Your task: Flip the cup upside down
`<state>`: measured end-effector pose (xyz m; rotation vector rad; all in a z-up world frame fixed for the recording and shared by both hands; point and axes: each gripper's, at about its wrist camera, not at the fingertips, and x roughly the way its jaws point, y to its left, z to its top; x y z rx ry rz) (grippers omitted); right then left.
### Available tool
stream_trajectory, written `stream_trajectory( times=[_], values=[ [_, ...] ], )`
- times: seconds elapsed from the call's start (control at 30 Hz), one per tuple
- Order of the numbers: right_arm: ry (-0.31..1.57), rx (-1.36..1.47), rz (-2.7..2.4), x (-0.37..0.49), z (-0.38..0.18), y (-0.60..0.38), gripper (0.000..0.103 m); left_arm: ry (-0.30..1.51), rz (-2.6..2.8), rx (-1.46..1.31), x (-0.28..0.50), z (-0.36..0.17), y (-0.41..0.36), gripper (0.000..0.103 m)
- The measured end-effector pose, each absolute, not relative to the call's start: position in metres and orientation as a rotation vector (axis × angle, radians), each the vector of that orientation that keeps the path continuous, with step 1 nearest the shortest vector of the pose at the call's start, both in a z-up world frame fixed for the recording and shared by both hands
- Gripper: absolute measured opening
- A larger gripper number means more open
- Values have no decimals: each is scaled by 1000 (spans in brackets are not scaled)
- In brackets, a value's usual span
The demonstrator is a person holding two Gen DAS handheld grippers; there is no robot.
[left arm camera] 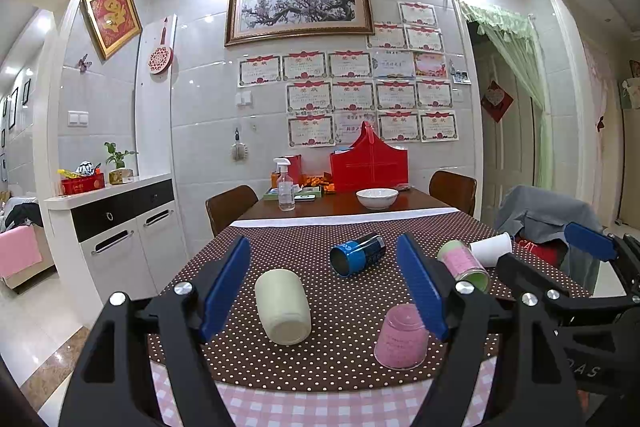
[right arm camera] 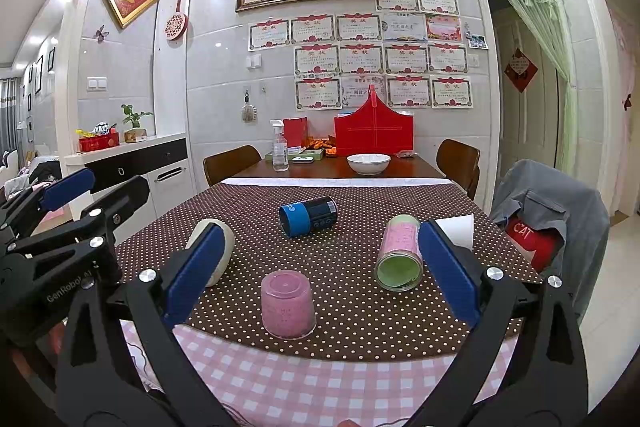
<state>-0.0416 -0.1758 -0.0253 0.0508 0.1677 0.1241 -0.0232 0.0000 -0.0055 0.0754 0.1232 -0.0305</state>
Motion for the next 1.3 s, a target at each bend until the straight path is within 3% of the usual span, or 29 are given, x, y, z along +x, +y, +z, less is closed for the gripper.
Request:
stream_trajectory(
  times=[1.3],
  values=[
    [230,47,106,-24,-50,-194,96,196,-9,89,0,-20,-19,75]
  ],
)
